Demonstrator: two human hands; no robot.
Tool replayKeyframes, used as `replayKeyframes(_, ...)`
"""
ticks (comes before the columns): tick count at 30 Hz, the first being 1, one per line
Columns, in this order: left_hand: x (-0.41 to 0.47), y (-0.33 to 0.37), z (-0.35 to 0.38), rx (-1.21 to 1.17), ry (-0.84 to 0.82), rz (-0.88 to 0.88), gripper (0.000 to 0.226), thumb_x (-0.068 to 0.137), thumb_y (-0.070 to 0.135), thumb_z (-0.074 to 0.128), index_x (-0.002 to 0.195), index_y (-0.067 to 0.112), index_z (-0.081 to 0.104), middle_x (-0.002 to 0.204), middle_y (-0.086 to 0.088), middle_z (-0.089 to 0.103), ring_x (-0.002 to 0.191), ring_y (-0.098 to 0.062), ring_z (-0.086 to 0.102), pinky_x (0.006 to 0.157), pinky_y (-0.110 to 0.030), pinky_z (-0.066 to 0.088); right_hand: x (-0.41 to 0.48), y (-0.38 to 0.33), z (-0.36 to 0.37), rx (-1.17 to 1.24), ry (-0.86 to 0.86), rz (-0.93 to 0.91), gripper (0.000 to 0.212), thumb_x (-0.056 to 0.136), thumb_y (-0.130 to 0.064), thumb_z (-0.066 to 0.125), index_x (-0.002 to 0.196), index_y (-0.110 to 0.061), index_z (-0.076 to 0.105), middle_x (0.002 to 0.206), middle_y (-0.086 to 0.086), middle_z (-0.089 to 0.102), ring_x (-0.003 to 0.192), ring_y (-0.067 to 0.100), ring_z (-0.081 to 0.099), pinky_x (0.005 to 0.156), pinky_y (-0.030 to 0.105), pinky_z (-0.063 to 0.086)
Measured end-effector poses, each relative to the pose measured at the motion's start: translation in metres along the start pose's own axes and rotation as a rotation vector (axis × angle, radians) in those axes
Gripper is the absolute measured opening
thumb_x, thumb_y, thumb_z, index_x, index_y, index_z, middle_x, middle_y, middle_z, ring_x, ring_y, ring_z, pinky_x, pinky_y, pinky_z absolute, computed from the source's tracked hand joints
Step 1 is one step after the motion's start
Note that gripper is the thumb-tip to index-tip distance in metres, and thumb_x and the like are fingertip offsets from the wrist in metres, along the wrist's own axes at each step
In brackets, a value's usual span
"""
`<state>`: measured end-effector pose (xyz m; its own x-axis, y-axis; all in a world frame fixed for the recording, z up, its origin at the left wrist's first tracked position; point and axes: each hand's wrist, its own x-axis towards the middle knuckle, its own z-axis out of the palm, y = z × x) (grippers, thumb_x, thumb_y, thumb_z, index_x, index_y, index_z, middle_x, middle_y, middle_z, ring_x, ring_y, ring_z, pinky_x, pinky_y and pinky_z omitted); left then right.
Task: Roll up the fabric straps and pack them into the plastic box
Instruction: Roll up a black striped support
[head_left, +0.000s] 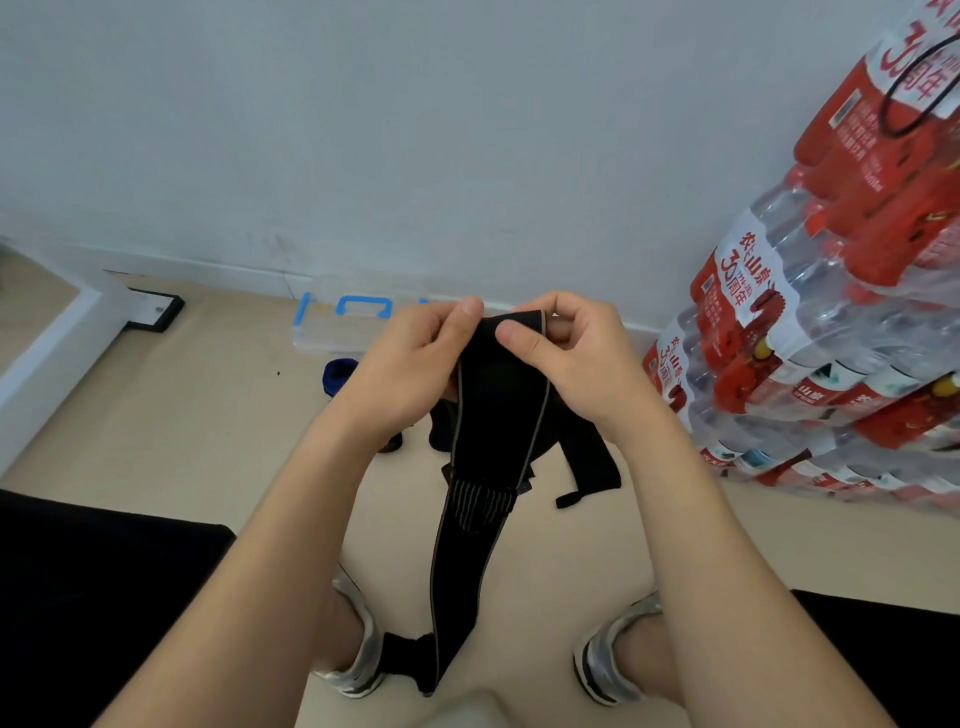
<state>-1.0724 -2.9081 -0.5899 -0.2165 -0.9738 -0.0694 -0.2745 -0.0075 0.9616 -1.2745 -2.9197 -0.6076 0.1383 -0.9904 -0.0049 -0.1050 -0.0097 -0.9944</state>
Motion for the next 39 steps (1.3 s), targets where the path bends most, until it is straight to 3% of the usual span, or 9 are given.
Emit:
replayKeyframes(3, 0.001, -0.005, 0.0, 0.047, 0.012, -0.003, 0.033, 0.114, 0.037, 0.053, 0.103, 0.016, 0.076, 0.091, -0.014, 0.079, 0.086, -0.034, 0.08, 0.079, -0.064, 0.065, -0.001, 0.003, 0.002, -0.02, -0.034, -0.019, 0.028, 0.087, -0.033, 0.085, 0.108, -0.019, 0.072, 0.099, 0.008, 0.083, 0.092, 0.03, 0.082, 0.082, 0.05, 0.068)
replayKeyframes(7, 0.001, -0.007, 0.003, 0.055, 0.09, 0.108, 0.014, 0.11, 0.03, 0.062, 0.109, 0.026, 0.076, 0.09, 0.007, 0.078, 0.09, -0.016, 0.078, 0.078, -0.039, 0.064, 0.0, 0.004, 0.004, 0.022, -0.075, -0.017, 0.021, 0.099, -0.039, 0.073, 0.111, -0.023, 0.069, 0.098, 0.013, 0.078, 0.09, 0.034, 0.077, 0.082, 0.046, 0.062)
replayKeyframes(9, 0.0, -0.006, 0.01, 0.052, 0.124, 0.128, 0.013, 0.11, 0.029, 0.062, 0.115, 0.022, 0.071, 0.094, 0.009, 0.077, 0.091, -0.01, 0.076, 0.078, -0.027, 0.059, 0.002, 0.004, 0.007, -0.013, -0.044, -0.022, 0.021, 0.103, -0.047, 0.062, 0.106, -0.027, 0.068, 0.096, 0.001, 0.073, 0.093, 0.023, 0.07, 0.088, 0.044, 0.057)
replayKeyframes(16, -0.008, 0.001, 0.029, 0.016, 0.14, 0.063, 0.033, 0.118, 0.037, 0.036, 0.133, 0.016, 0.056, 0.122, -0.002, 0.069, 0.117, -0.016, 0.067, 0.106, -0.048, 0.053, 0.003, 0.002, 0.015, -0.004, -0.036, -0.024, 0.013, 0.102, -0.043, 0.056, 0.108, -0.033, 0.062, 0.105, -0.007, 0.069, 0.101, 0.011, 0.065, 0.094, 0.04, 0.055)
replayKeyframes(20, -0.01, 0.004, 0.025, 0.009, 0.128, 0.056, 0.032, 0.119, 0.031, 0.034, 0.14, 0.021, 0.056, 0.132, 0.003, 0.069, 0.128, -0.013, 0.064, 0.114, -0.047, 0.049, 0.002, 0.0, 0.02, -0.067, -0.022, -0.026, 0.024, 0.106, -0.052, 0.046, 0.108, -0.03, 0.056, 0.102, -0.011, 0.065, 0.096, 0.007, 0.062, 0.091, 0.041, 0.053)
replayKeyframes(26, -0.008, 0.003, 0.016, -0.058, 0.019, 0.046, 0.028, 0.115, 0.022, 0.037, 0.129, 0.028, 0.061, 0.119, 0.006, 0.074, 0.114, -0.005, 0.069, 0.091, -0.023, 0.055, 0.003, 0.004, 0.02, -0.096, 0.033, -0.087, 0.012, 0.109, -0.04, 0.06, 0.105, -0.029, 0.062, 0.102, -0.021, 0.073, 0.1, 0.003, 0.068, 0.089, 0.035, 0.054)
replayKeyframes(31, -0.004, -0.001, 0.016, -0.09, 0.1, 0.017, 0.026, 0.115, 0.042, 0.044, 0.099, 0.028, 0.059, 0.079, 0.029, 0.063, 0.078, 0.008, 0.059, 0.073, -0.016, 0.048, 0.002, 0.003, 0.025, 0.039, 0.058, -0.123, 0.009, 0.093, -0.033, 0.078, 0.098, -0.033, 0.07, 0.095, -0.01, 0.074, 0.094, 0.012, 0.07, 0.085, 0.032, 0.058)
replayKeyframes(37, -0.004, -0.001, 0.002, -0.07, -0.025, 0.071, 0.011, 0.116, 0.022, 0.048, 0.121, 0.019, 0.057, 0.105, 0.0, 0.075, 0.1, -0.008, 0.07, 0.086, -0.026, 0.059, 0.0, -0.001, 0.03, 0.028, 0.011, -0.016, 0.032, 0.091, -0.066, 0.065, 0.103, -0.036, 0.066, 0.099, -0.013, 0.074, 0.095, 0.005, 0.071, 0.081, 0.023, 0.055)
replayKeyframes(39, -0.005, 0.001, 0.004, -0.138, -0.031, 0.025, 0.011, 0.115, 0.022, 0.047, 0.121, 0.019, 0.056, 0.104, -0.001, 0.073, 0.096, -0.007, 0.07, 0.079, -0.024, 0.059, 0.0, -0.001, 0.03, -0.03, -0.01, -0.018, 0.034, 0.093, -0.068, 0.063, 0.101, -0.035, 0.065, 0.093, -0.013, 0.074, 0.092, 0.008, 0.072, 0.08, 0.03, 0.057)
